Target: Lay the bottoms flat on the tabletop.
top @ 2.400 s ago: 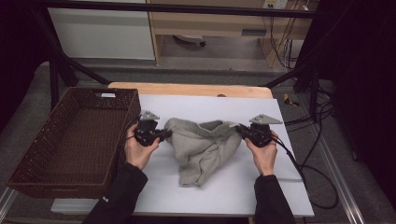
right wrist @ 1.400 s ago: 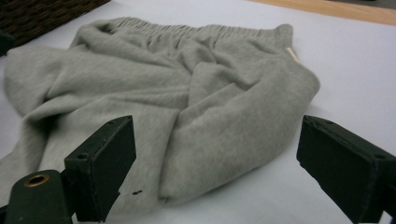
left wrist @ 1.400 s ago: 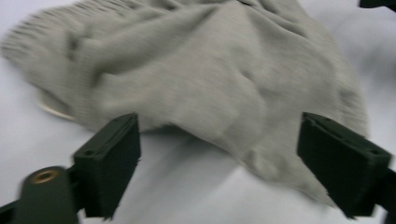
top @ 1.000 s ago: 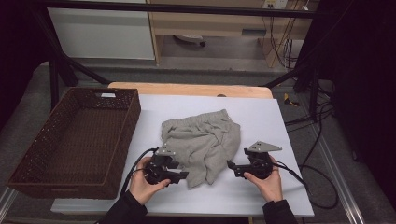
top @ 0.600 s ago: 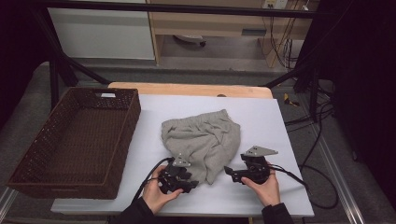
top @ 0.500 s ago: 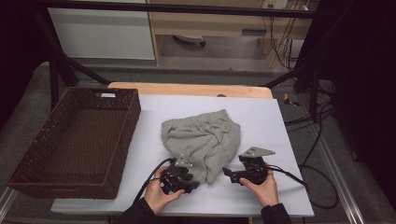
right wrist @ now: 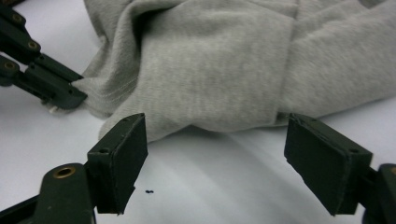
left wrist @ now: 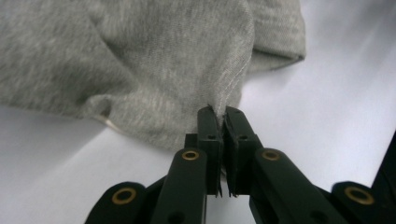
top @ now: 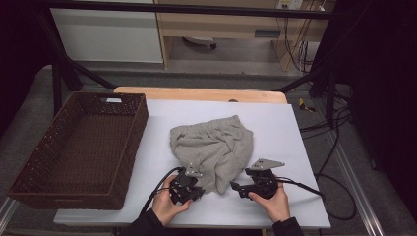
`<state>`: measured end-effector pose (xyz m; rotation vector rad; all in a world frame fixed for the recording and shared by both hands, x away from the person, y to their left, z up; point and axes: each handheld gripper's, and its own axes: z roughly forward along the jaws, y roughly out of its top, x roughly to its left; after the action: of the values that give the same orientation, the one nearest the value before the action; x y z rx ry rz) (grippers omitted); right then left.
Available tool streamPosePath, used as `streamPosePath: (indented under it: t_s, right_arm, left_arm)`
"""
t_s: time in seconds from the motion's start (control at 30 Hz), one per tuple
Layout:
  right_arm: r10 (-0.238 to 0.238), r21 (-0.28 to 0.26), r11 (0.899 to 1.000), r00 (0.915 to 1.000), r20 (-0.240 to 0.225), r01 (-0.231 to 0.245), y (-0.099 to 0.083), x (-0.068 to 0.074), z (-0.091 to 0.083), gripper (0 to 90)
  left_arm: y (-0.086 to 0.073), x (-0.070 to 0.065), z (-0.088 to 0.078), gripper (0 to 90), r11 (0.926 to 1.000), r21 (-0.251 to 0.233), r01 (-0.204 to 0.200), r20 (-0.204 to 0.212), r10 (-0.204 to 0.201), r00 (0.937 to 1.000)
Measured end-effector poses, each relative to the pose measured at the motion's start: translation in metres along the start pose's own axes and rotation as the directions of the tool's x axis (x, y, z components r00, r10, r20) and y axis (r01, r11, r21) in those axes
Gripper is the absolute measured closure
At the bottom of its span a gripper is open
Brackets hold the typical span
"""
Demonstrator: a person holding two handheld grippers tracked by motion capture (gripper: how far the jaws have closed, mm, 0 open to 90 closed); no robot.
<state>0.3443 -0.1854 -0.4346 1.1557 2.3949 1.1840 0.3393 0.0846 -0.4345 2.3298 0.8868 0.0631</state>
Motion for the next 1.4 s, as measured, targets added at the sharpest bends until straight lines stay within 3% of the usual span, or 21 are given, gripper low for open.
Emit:
streamPosePath:
  t_s: [0.13,0.23,0.37,0.5,0.63,0.73,0.9,1.17,1.23,1.4]
  right_arm:
    - [-0.015,-0.005,1.000,0.9992,-0.038,0.015,0.000,0.011,0.003,26.3]
    - [-0.055,0.017,0.998,0.9970,-0.055,0.056,-0.002,0.021,0.008,35.1]
    - [-0.067,0.016,0.997,0.9947,-0.078,0.069,-0.005,0.027,0.015,47.2]
    - [-0.057,0.001,0.998,0.9947,-0.086,0.058,-0.003,0.031,0.020,54.6]
    - [-0.055,-0.015,0.998,0.9926,-0.108,0.054,0.000,0.034,0.027,78.1]
    - [-0.061,-0.008,0.998,0.9928,-0.103,0.060,0.001,0.032,0.026,86.6]
    - [-0.080,-0.004,0.997,0.9924,-0.094,0.080,0.002,0.030,0.022,86.2]
    - [-0.054,0.007,0.998,0.9900,-0.131,0.055,-0.003,0.034,0.038,60.0]
    - [-0.066,-0.008,0.998,0.9905,-0.121,0.066,-0.004,0.036,0.039,61.5]
    - [-0.076,0.016,0.997,0.9899,-0.119,0.079,-0.003,0.034,0.037,81.9]
  left_arm:
    - [-0.009,0.010,-0.017,86.5,0.9999,-0.008,0.007,-0.024,-0.007,0.9997]
    - [-0.019,0.018,-0.024,86.5,0.9995,-0.019,0.025,-0.040,-0.025,0.9989]
    - [-0.024,0.025,-0.022,86.4,0.9985,-0.024,0.049,-0.011,-0.050,0.9987]
    - [-0.024,0.023,-0.017,86.3,0.9989,-0.030,0.037,-0.013,-0.037,0.9992]
    - [-0.025,0.021,-0.016,86.1,0.9988,-0.036,0.033,-0.027,-0.034,0.9990]
    - [-0.025,0.022,-0.017,86.1,0.9987,-0.035,0.036,-0.021,-0.037,0.9991]
    - [-0.025,0.023,-0.017,86.0,0.9988,-0.033,0.036,-0.013,-0.036,0.9993]
    - [-0.026,0.025,-0.016,86.0,0.9982,-0.042,0.043,-0.001,-0.043,0.9991]
    - [-0.026,0.025,-0.016,86.0,0.9982,-0.042,0.044,0.000,-0.044,0.9990]
    - [-0.026,0.025,-0.016,86.0,0.9981,-0.043,0.045,0.002,-0.045,0.9990]
